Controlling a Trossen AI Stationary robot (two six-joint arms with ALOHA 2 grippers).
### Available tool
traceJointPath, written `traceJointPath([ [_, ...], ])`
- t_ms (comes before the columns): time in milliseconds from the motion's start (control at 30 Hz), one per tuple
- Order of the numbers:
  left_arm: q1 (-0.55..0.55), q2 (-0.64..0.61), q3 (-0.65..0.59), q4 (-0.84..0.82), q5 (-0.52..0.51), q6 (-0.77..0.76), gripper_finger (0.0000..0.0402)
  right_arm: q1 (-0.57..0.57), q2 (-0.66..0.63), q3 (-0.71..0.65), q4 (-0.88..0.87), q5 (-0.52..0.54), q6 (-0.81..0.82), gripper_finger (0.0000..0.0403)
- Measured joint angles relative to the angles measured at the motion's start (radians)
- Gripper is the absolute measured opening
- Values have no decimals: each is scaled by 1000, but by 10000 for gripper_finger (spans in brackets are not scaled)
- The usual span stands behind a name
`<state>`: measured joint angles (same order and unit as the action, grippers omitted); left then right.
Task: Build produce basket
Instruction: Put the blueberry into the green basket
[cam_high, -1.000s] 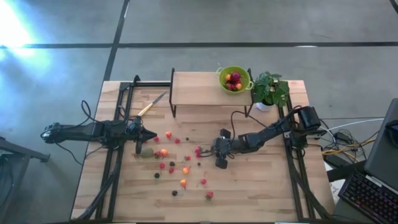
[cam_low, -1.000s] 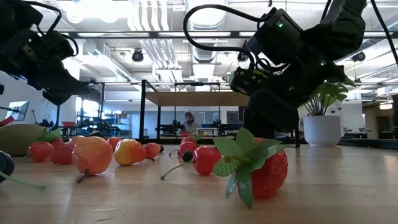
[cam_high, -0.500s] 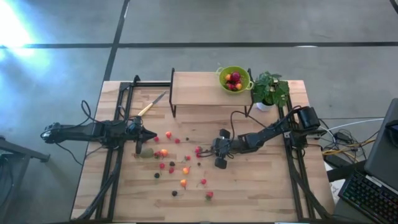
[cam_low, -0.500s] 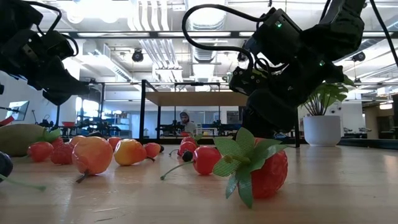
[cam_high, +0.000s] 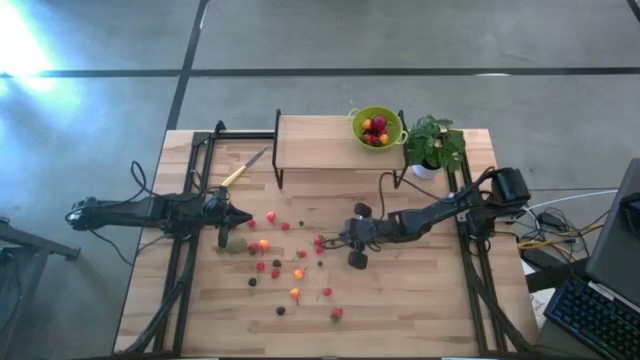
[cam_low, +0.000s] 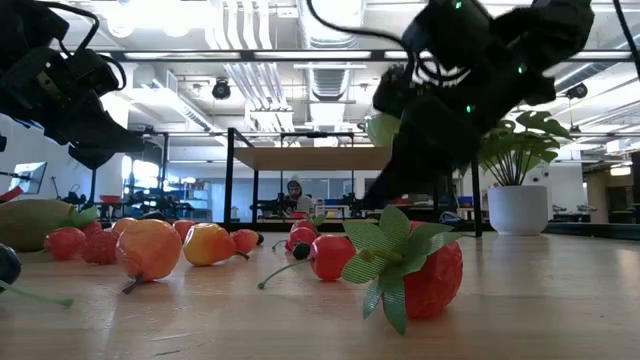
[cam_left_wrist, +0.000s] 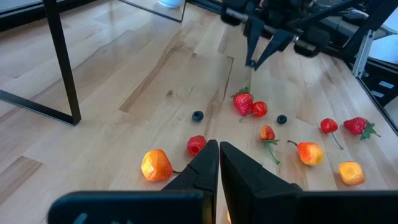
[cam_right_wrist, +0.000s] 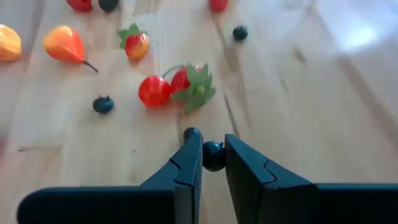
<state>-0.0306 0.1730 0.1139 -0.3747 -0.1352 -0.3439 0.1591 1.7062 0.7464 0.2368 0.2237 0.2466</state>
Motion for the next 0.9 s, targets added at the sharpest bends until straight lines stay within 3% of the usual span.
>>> traceJointPath([
  [400, 0, 0, 0, 0, 0, 0, 21, -48, -300, 0, -74, 5, -120, 51],
  [633, 0, 0, 0, 0, 0, 0, 21, -172, -486, 2, -85, 8, -172, 54],
  [900, 0, 0, 0, 0, 0, 0, 21, -371, -615, 2, -120, 8, -180, 51],
])
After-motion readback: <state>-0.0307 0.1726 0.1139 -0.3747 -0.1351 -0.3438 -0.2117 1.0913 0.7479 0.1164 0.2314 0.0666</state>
